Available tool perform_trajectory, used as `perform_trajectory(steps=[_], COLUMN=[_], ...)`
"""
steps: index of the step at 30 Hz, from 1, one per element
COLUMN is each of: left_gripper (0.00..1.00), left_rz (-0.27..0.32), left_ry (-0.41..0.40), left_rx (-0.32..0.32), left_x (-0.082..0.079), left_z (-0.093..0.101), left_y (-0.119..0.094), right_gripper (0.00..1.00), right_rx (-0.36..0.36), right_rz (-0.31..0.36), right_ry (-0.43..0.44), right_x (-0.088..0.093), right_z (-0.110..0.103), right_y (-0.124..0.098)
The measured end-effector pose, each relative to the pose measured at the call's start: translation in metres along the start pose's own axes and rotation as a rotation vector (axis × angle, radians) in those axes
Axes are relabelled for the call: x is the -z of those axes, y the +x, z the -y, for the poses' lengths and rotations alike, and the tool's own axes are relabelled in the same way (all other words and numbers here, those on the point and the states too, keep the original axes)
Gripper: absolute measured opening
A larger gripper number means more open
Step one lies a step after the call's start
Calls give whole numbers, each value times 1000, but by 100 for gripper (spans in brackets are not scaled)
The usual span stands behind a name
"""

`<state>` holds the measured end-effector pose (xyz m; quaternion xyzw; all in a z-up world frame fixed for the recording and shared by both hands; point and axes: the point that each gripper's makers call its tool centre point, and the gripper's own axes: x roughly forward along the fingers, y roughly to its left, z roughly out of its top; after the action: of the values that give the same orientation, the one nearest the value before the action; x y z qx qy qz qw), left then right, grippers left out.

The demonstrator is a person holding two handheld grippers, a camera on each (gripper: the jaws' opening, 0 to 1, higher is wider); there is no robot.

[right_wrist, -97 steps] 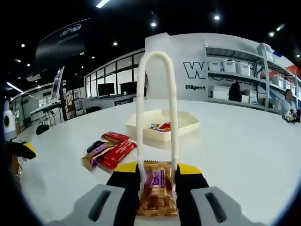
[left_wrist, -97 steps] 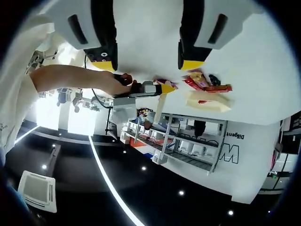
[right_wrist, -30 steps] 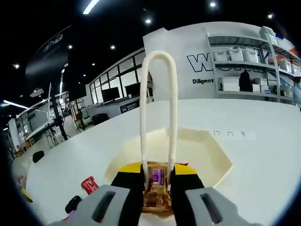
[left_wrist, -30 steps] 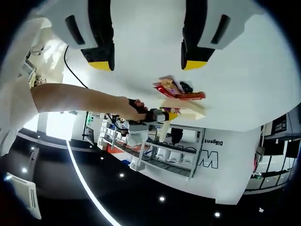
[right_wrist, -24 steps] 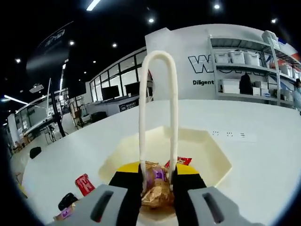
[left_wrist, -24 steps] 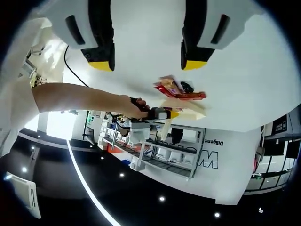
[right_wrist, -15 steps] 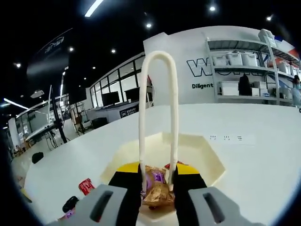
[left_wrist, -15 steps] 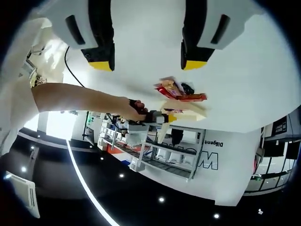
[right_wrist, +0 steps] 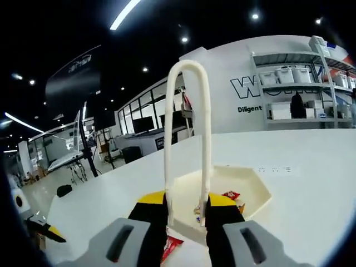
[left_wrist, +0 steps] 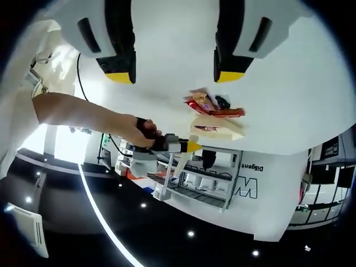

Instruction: Place the target food into the container with the food tongs after gripping and lifting it, then release it inside without dropping or visibly crushing the food.

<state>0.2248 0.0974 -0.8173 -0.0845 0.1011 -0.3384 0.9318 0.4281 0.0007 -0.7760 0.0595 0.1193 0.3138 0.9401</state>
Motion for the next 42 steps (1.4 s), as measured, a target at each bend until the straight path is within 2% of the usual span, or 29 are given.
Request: perform_trajectory(steps=[5, 9, 14, 20, 24, 27, 29, 31, 33, 37, 40, 42], left_gripper=[54, 54, 54, 53, 53, 53, 53, 53, 53, 53, 53, 53], left_rz=[13, 15, 20, 19, 26, 22, 27, 29, 25, 30, 30, 32], left_ry=[-2, 4, 7, 13, 11, 13, 14, 15, 17, 14, 18, 19], left_rx=[5, 14, 19, 12, 8, 3, 4, 6, 6, 4, 3, 4], left_x=[-2, -2, -4, -4, -5, -4, -6, -6, -5, -5, -6, -7], left_z=[6, 11, 16, 16, 15, 15, 16, 17, 17, 17, 16, 17], left_y=[-2, -4, -9, -16, -19, -19, -20, -21, -22, -23, -23, -23], right_gripper=[19, 19, 19, 19, 20, 20, 20, 20, 20, 20, 20, 20], right_rx=[-24, -17, -17, -2, 0, 23, 19, 26, 44, 25, 35, 37], right_rz=[-2, -18, -50, -72, -74, -99, -79, -86, -83, -82, -94, -89], right_ry=[8, -41, -64, -65, -56, -107, -96, -95, -142, -91, -142, -143], right_x=[7, 15, 36, 57, 62, 72, 69, 69, 68, 68, 71, 71], right_z=[-19, -26, -36, -38, -40, -37, -37, -36, -34, -41, -43, -43], right_y=[-12, -12, -9, -4, -2, 1, 1, 1, 0, -2, 0, 0])
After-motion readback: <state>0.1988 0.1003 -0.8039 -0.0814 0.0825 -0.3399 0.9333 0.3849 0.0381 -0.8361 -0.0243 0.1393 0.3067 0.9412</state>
